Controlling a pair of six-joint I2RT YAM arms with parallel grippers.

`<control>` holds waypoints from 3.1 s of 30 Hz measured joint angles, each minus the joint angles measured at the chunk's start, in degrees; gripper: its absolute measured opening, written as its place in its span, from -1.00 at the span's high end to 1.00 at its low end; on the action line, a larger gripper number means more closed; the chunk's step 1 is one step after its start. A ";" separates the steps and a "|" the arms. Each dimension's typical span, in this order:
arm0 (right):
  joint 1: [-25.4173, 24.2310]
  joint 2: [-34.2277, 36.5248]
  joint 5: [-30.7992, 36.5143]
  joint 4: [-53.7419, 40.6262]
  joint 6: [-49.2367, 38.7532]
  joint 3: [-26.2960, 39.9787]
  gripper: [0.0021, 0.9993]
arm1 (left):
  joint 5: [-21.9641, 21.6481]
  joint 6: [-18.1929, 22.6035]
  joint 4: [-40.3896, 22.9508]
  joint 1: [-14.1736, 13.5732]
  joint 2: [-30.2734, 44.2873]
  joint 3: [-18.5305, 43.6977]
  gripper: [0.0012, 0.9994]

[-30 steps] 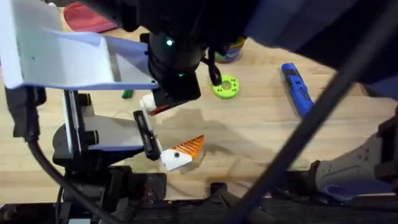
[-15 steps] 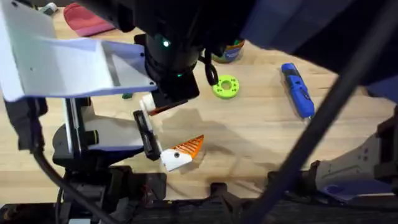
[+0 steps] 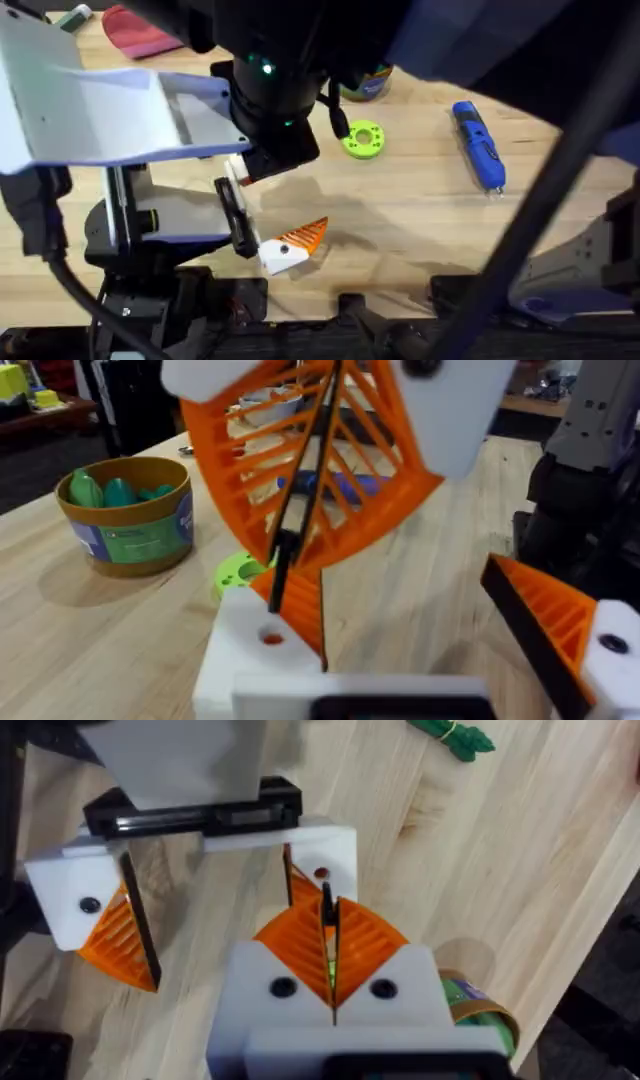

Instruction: Pick up the gripper from the table and insert it into the empty holder that is missing its gripper. Then pick up a screw, insert it into the mounting hole, and use the screwdriver to tighten it. Finally, clean up the table by picking up the vegetable and placing it into the bucket.

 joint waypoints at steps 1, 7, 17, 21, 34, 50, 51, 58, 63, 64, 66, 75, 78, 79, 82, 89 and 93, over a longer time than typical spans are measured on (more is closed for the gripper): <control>0.00 -0.02 0.00 0.00 -0.02 0.00 0.99 | 0.00 0.00 0.00 0.00 -0.02 0.00 -0.97; 0.00 0.00 0.26 -0.07 -0.04 0.00 0.99 | 0.00 0.00 0.00 0.00 -0.02 0.00 -0.97; 0.00 0.22 0.51 -0.06 -0.04 0.00 0.99 | 0.00 0.00 0.00 0.00 -0.02 0.00 -0.97; 0.00 0.60 0.63 -0.02 -0.04 0.00 0.99 | 0.00 0.00 0.00 0.00 -0.02 0.00 -0.97; 0.00 1.07 0.67 0.00 -0.04 0.00 0.99 | 0.00 0.00 0.00 0.00 -0.02 0.00 -0.97; 0.00 1.18 0.68 0.02 -0.04 0.00 0.99 | 0.00 -0.02 -0.02 0.00 -0.02 0.00 -0.97; 0.00 1.18 0.68 0.02 -0.04 0.00 0.99 | 0.00 -0.02 -0.02 0.00 -0.02 0.00 -0.97; 0.21 1.18 0.68 0.02 -0.04 0.00 0.99 | 0.00 0.00 -0.02 0.00 -0.02 0.00 -0.97; 0.37 1.18 0.68 0.00 -0.04 0.00 0.99 | 0.00 0.00 -0.02 0.00 -0.02 0.00 -0.97; 0.37 1.18 0.68 -0.01 -0.04 0.00 0.99 | 0.00 0.00 -0.02 0.00 -0.01 0.00 -0.97; 0.39 1.18 0.73 -0.04 -0.04 0.00 0.99 | 0.00 0.00 -0.02 0.00 -0.02 0.00 -0.97; 1.30 1.18 3.66 -0.96 0.40 0.83 0.99 | 0.00 0.00 -0.01 0.00 -0.02 0.00 -0.97; 1.82 1.18 3.98 -2.11 0.46 2.29 0.99 | 0.00 0.00 -0.02 0.00 -0.02 0.00 -0.97; 2.05 1.18 4.12 -2.43 0.50 2.74 0.99 | 0.00 0.00 -0.02 0.00 -0.02 0.00 -0.97; 2.53 1.18 4.17 -3.56 0.89 3.77 0.99 | 0.00 0.00 -0.02 0.00 0.00 0.00 -0.97; 3.04 1.18 4.24 -4.50 2.16 4.72 0.99 | 0.00 0.00 0.00 0.00 -0.02 0.00 -0.97; 3.37 1.18 4.53 -4.50 2.19 4.72 0.99 | 0.00 0.00 -0.02 0.00 -0.02 0.00 -0.97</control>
